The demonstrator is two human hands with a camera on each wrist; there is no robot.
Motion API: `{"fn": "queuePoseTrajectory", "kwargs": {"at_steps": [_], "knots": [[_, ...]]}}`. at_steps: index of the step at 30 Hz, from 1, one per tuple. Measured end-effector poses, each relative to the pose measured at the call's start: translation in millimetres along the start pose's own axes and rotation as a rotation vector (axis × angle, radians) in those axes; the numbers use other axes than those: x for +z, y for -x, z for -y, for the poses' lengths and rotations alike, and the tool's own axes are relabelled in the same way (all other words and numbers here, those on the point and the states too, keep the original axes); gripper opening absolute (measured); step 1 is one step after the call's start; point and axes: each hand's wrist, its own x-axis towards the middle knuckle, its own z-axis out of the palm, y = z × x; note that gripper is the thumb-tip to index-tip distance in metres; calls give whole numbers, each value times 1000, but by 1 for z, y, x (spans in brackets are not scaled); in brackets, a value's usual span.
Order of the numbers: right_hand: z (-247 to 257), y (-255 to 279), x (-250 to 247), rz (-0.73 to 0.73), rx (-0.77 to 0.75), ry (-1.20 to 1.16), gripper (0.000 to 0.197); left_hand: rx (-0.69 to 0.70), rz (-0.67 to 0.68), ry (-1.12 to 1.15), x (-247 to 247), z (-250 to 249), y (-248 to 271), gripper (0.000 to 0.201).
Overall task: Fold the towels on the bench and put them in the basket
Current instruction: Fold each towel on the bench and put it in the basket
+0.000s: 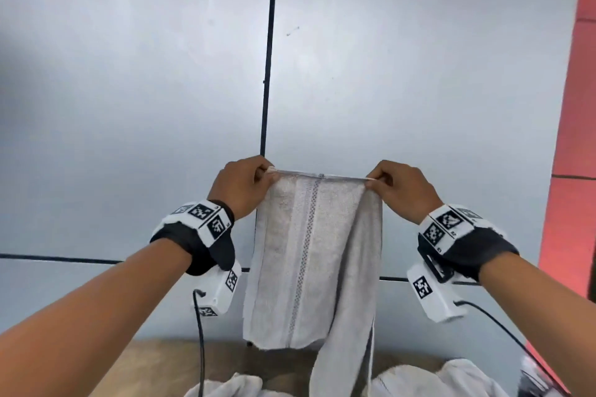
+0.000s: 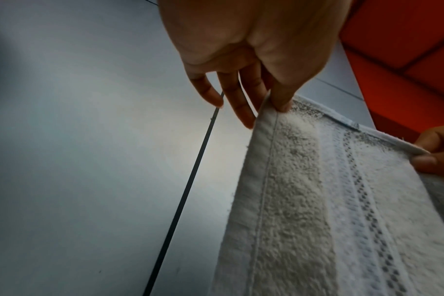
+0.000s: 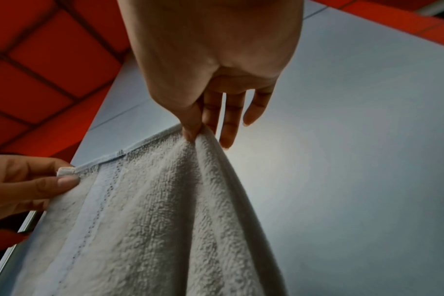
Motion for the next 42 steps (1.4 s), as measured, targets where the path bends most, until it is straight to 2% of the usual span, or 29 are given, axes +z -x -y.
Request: {"fn": "queuePoseTrajectory", "kwargs": {"at_steps": [4,6,8,10,13,16,18,21,23,27,30,32,35,39,42], "knots": [[18,-23,-30,-48,-62,-5,11,-4,-73,110,-19,-19,-20,15],[26,-27,-41,31,-83,18,15,-23,-95,171,-27,-28,-24,16],[34,-24,-45,154,-90,35,11,-27,-119,209,-33,-38,-26,17],[42,-13,-42,216,-80,-85,8,-14,-117,234,-38,-48,-26,16],[56,12,-22,283,-59,-252,23,43,44,105,-40,-60,-23,16],[70,37,9,339,-93,-234,28,48,228,8,-36,-62,-11,15],[77,51,24,322,-121,-241,26,40,245,24,-32,-61,1,17],[82,62,36,280,-145,-286,36,50,258,25,-29,-60,16,16],[84,66,38,275,-135,-317,35,41,257,45,-28,-57,25,14],[87,66,33,303,-78,-398,9,29,248,104,-26,-48,39,13],[91,66,23,299,-46,-476,4,-4,242,174,-23,-44,51,17],[91,64,14,255,-17,-532,9,-72,318,249,-20,-41,59,17],[87,60,3,177,5,-553,11,-152,507,361,-16,-40,72,20],[81,62,-5,163,15,-525,16,-253,554,517,-12,-53,82,31],[78,67,-8,172,26,-542,13,-256,589,470,-3,-61,84,36]]}}
